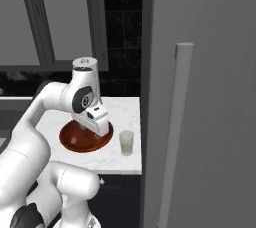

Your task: Grab a lemon wedge from the fridge and one ice cube from the ice bowl, and put them in the glass of lemonade.

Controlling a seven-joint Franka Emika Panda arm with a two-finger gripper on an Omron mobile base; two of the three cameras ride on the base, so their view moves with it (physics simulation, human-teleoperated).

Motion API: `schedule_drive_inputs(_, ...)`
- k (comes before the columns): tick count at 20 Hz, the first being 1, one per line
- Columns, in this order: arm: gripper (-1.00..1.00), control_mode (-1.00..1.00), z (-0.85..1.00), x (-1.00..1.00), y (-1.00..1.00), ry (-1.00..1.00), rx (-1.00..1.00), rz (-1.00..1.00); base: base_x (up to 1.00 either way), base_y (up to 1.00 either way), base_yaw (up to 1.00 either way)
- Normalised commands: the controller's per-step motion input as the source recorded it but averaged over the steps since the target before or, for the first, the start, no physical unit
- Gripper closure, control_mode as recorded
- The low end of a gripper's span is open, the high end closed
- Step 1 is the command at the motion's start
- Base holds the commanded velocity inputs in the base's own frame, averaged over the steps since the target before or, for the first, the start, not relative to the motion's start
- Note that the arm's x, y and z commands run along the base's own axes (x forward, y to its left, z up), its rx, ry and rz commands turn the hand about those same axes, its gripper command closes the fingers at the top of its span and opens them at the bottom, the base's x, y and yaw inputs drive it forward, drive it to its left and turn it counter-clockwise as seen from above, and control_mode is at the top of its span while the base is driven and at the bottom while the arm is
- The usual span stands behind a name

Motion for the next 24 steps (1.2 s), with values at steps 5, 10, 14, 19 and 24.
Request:
schedule_drive_inputs(5, -1.0, -1.0, 0.09, -0.83, 0.41, 0.02, 0.0, 0.26, 0.0, 0.0, 0.0)
schedule_drive_inputs(10, -1.0, -1.0, 0.22, -0.93, -0.03, -0.03, 0.0, 0.14, 0.0, 0.0, 0.0)
schedule_drive_inputs(14, -1.0, -1.0, 0.26, -0.57, -0.02, -0.12, 0.01, 0.04, 0.0, 0.0, 0.0)
schedule_drive_inputs(19, -1.0, -1.0, 0.04, -0.05, 0.01, 0.0, 0.0, 0.01, 0.0, 0.0, 0.0)
schedule_drive_inputs(24, -1.0, -1.0, 0.0, 0.0, 0.0, 0.0, 0.0, 0.0, 0.0, 0.0, 0.0)
